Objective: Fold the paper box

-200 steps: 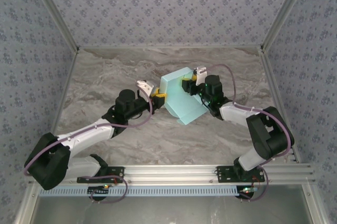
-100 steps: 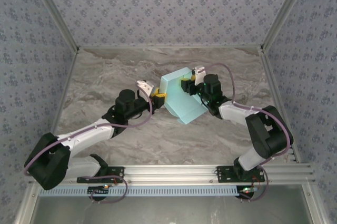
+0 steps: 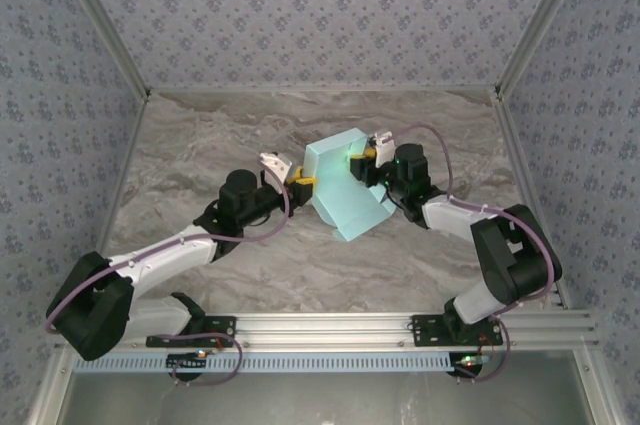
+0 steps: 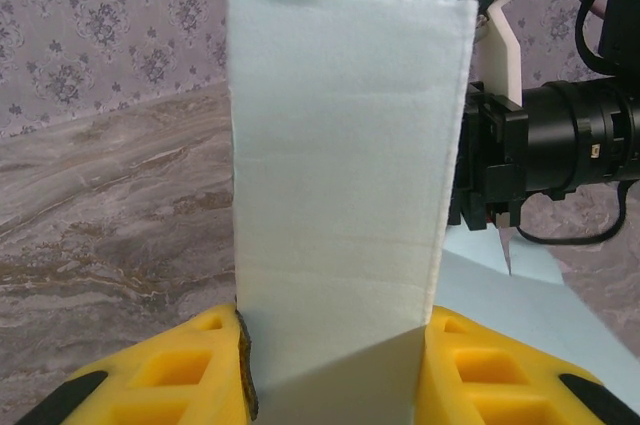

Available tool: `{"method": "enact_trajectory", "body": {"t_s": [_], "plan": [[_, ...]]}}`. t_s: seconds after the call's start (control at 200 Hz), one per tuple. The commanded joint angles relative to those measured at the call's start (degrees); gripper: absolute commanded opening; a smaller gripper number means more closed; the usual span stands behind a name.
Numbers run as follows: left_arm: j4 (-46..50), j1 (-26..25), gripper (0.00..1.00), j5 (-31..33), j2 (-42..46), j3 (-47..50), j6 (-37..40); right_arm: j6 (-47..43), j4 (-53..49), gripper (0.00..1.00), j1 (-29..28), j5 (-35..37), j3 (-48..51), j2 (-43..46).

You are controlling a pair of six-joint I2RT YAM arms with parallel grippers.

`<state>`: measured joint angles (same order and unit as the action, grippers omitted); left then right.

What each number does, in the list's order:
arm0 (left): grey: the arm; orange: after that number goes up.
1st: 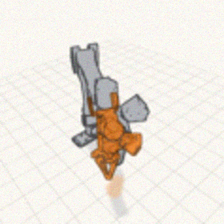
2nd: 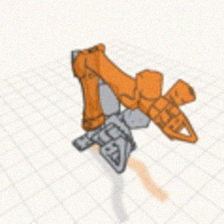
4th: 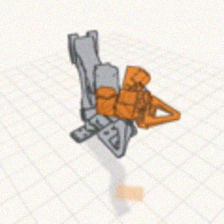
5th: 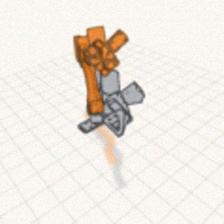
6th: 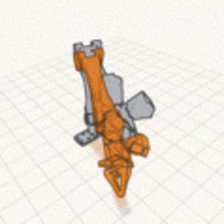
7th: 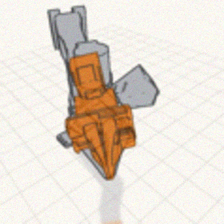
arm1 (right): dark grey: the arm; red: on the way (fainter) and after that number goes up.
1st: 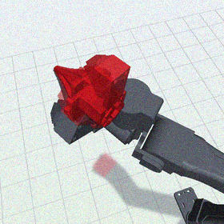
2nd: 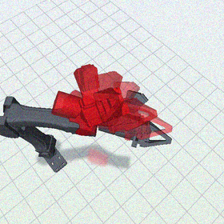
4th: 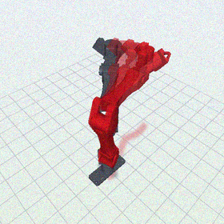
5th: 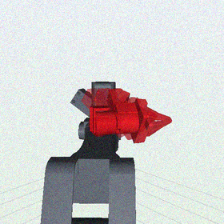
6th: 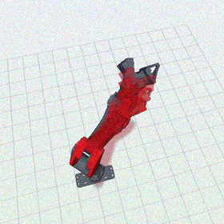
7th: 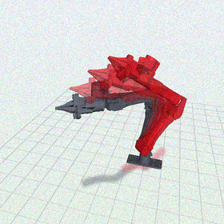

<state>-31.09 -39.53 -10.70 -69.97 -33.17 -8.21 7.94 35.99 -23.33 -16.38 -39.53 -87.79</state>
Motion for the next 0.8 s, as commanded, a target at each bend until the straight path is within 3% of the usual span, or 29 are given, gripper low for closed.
{"method": "enact_trajectory", "body": {"t_s": [0.0, 0.135, 0.27, 0.435, 0.5, 0.665, 0.795], "plan": [[-1.60, -0.33, 0.26, -0.44, 0.91, -1.02, -0.57, 0.14, 0.53, 0.29, 0.22, 0.34, -0.13, 1.28], [-2.13, -0.46, 0.26, -1.00, 0.63, -1.11, -1.04, 0.36, -0.14, 0.30, -1.26, 4.03, -1.47, 0.13], [-2.69, -0.65, 0.27, -1.73, 0.45, -1.37, -1.44, 0.41, -1.79, 0.31, -4.59, 17.26, -3.38, -1.73], [-3.09, -0.96, 0.26, -2.63, 0.32, -1.63, -1.77, 3.87, -6.98, 0.26, -6.54, 31.61, -7.25, -5.03], [-3.10, -1.00, 0.26, -2.96, 0.19, -1.79, -1.90, 5.32, -7.89, 0.26, -6.64, 34.18, -8.14, -6.20], [-3.49, -1.08, 0.26, -3.50, -0.93, -1.91, -2.51, 5.06, -4.82, 0.28, -7.76, 31.84, -8.59, -7.55], [-3.10, -1.17, 0.26, -2.67, -1.01, -2.13, -2.12, 2.27, 2.66, 0.36, -6.32, 18.02, -5.21, -6.43]]}}
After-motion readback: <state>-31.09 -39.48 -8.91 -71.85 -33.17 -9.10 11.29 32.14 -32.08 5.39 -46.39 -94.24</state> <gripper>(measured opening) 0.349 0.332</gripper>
